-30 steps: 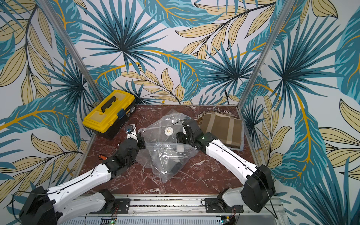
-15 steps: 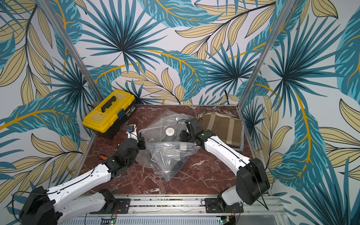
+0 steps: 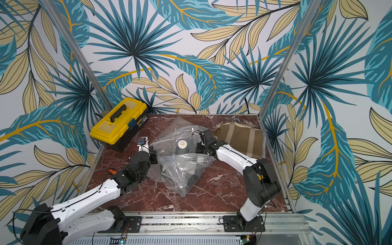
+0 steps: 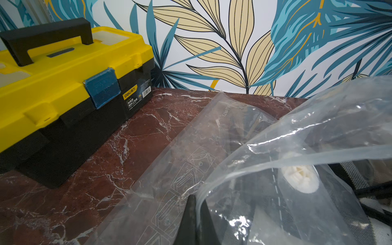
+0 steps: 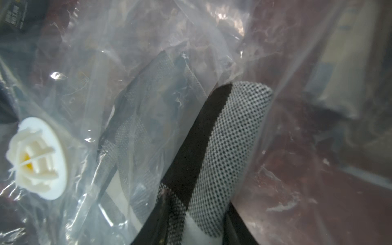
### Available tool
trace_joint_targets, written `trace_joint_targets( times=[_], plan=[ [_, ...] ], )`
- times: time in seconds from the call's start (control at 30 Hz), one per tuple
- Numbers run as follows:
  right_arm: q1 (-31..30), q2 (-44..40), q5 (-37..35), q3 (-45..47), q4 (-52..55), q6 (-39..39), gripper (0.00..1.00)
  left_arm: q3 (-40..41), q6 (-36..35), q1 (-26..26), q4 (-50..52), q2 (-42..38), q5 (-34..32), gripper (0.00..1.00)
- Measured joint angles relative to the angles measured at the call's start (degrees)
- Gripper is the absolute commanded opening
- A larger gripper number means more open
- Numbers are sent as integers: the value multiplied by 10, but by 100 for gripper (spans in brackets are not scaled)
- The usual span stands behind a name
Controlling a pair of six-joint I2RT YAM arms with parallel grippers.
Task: Take the blanket out of the vacuum bag
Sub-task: Take out the blanket from the vacuum bag.
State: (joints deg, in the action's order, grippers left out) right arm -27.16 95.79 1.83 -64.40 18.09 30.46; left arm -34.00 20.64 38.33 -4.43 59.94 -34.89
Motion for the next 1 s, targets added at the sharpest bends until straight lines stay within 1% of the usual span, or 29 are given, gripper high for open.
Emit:
trace_joint_targets(
  times=[0.03, 0.1, 0.13, 0.17, 0.43, 0.53, 0.77, 0.9, 1.0],
  plan=[
    [2, 4, 3, 0, -5, -2, 23, 0, -1, 0, 0, -2, 0, 0],
    [6, 14, 13, 2, -20, -2, 12, 0, -3, 0, 0, -5, 0, 0],
    [7, 16, 17, 3, -26, -3, 3, 0, -4, -1, 1, -7, 1, 0],
    [9, 17, 25, 6, -36, -3, 0, 0, -5, -1, 1, -8, 1, 0],
    [14, 6, 103, 12, -76, 24, 0, 0, -5, -5, 4, -9, -3, 0],
    [12, -32, 133, 12, -74, 49, 0, 0, 0, -6, 3, -8, -5, 0],
    [-5, -167, 156, 11, -47, 94, 0, -1, 11, -1, -47, 15, 21, 0],
    [-12, -204, 171, 21, -52, 133, 0, -8, 14, 2, -78, 45, 35, 0],
    [-16, -207, 184, 38, -76, 159, 0, -10, 15, 2, -87, 66, 37, 0]
  ],
)
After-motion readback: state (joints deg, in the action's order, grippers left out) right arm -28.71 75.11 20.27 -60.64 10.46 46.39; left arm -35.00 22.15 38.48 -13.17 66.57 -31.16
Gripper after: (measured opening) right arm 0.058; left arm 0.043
